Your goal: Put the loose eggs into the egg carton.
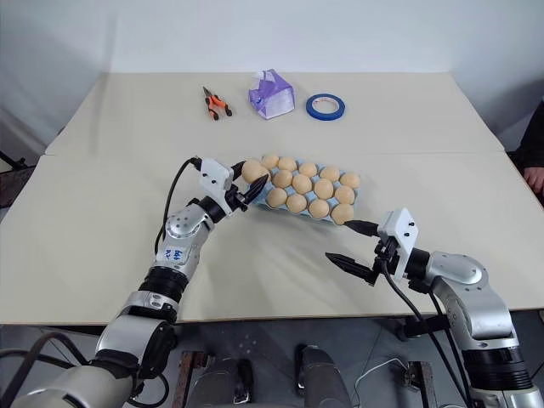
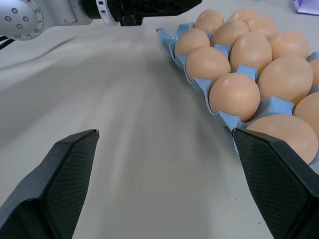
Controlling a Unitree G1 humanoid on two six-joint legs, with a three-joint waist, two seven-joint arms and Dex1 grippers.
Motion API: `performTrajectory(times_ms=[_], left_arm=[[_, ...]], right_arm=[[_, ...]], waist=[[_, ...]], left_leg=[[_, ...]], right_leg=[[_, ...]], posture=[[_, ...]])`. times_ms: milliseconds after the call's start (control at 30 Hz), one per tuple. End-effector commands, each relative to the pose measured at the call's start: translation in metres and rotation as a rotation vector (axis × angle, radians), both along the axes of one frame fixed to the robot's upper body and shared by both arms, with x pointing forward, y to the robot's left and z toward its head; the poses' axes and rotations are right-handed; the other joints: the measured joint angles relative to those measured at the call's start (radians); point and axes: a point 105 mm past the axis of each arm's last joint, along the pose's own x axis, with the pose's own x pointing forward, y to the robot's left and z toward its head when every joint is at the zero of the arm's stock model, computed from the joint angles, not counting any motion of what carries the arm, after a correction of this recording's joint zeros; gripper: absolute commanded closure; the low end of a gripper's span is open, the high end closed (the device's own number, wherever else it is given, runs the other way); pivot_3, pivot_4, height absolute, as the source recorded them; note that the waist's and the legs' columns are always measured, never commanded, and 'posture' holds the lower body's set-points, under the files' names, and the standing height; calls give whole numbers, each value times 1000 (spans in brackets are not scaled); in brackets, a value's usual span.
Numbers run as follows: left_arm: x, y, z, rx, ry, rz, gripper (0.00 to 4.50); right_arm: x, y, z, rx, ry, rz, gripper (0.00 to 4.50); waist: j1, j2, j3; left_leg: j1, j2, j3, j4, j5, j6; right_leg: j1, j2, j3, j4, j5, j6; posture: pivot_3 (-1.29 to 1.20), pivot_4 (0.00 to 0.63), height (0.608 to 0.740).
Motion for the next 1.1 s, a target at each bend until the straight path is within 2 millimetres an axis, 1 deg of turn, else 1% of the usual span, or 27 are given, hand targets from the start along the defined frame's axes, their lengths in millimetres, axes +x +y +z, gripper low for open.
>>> performTrajectory(times_ms=[33, 67, 100, 200, 267, 400, 467, 533, 567, 600, 667, 733, 800, 833, 933, 967, 1100], left_arm=[[0, -4, 14, -9, -56, -12, 431], [-1, -5, 14, -8, -58, -21, 105], [-2, -5, 15, -8, -60, -24, 43], [-5, -4, 13, -4, -45, -40, 43], [-11, -4, 12, -14, -36, -80, 43], [-44, 5, 5, -29, 31, -231, 43], [-65, 16, -1, -39, 96, -297, 43], [-86, 32, -8, -8, 156, -344, 43], [-95, 39, -10, 0, 179, -364, 43], [-103, 50, -12, 17, 193, -371, 43], [-115, 70, -13, 54, 217, -370, 43], [-120, 85, -11, 84, 227, -360, 43], [-125, 102, -5, 113, 233, -360, 43], [-126, 107, -3, 121, 234, -361, 43], [-122, 132, -1, 166, 227, -338, 43], [-120, 137, -1, 175, 225, -335, 43], [-111, 143, 0, 179, 217, -336, 43]], right_arm=[[-1, 1, 10, 4, -45, -4, 0], [-1, 1, 10, 3, -46, -5, 0], [-1, 1, 10, 2, -46, -6, 0], [-1, 0, 9, -1, -45, -10, 0], [-1, 0, 9, -1, -45, -11, 0], [-3, 0, 9, 2, -41, -13, 0], [-4, -1, 9, 0, -38, -12, 0], [-5, -1, 10, -1, -38, -2, 0], [-6, -2, 10, -1, -37, 3, 0], [-6, -2, 11, -2, -35, 11, 0], [-7, -3, 12, -6, -34, 26, 0], [-8, -4, 13, -9, -33, 49, 0], [-10, -6, 13, -18, -28, 84, 0], [-11, -7, 13, -22, -26, 94, 0], [-10, -13, 11, -44, -9, 125, 0], [-9, -15, 10, -48, -2, 136, 0], [-5, -15, 6, -53, -2, 161, 0]], waist=[[0, 0, 0], [0, 0, 0], [0, 0, 0], [0, 0, 0], [-2, 0, 0], [-6, 0, 0], [-7, 0, 0], [-6, 0, 0], [-5, 0, 0], [-5, 0, 0], [-4, 0, 0], [-3, 1, 0], [0, 1, 0], [0, 1, 0], [-1, 1, 0], [-1, 1, 0], [-1, 1, 0]], left_leg=[[0, 0, 0, 0, 0, 0], [0, 0, 0, 0, 0, 0], [0, 0, 0, 0, 0, 0], [0, 0, 0, 1, 0, 0], [0, 0, 0, 1, 0, 0], [1, 1, 1, 0, -1, -1], [1, 3, 1, 0, -1, -3], [2, 4, 1, 0, -1, -4], [1, 5, 1, 1, -1, -4], [2, 5, 1, 1, -1, -4], [2, 5, 1, 1, -1, -5], [2, 4, 1, 1, -3, -8], [2, 4, 1, 2, -3, -7], [2, 3, 0, 2, -2, -7], [1, 3, 1, 1, -3, -6], [1, 3, 2, 1, -3, -5], [0, 3, 2, 0, -5, -4]], right_leg=[[0, 0, 0, 0, 0, 0], [0, 0, 0, 0, 0, 0], [0, 0, 0, 0, 0, 0], [0, 0, 0, 1, 0, 0], [0, 0, 0, 1, 0, 0], [0, 1, 1, 2, 0, 0], [0, 2, 1, 2, -1, -1], [0, 3, 1, 3, -1, -2], [-1, 3, 1, 4, -2, -3], [0, 3, 1, 3, -2, -3], [0, 3, 1, 3, -3, -4], [0, 2, 1, 1, -3, -5], [0, 2, 0, 1, -3, -5], [0, 1, 0, 0, -3, -5], [0, 0, 1, -2, -2, -5], [0, 0, 1, -3, -2, -5], [0, -1, 0, -3, -2, -4]], posture=[[0, 150, 740], [0, 150, 740], [0, 150, 740], [0, 150, 740], [0, 150, 740], [0, 150, 740], [0, 150, 740], [0, 150, 740], [0, 150, 740], [0, 150, 740], [0, 150, 740], [0, 150, 740], [0, 150, 740], [0, 150, 740], [0, 150, 740], [0, 150, 740], [0, 150, 740]])
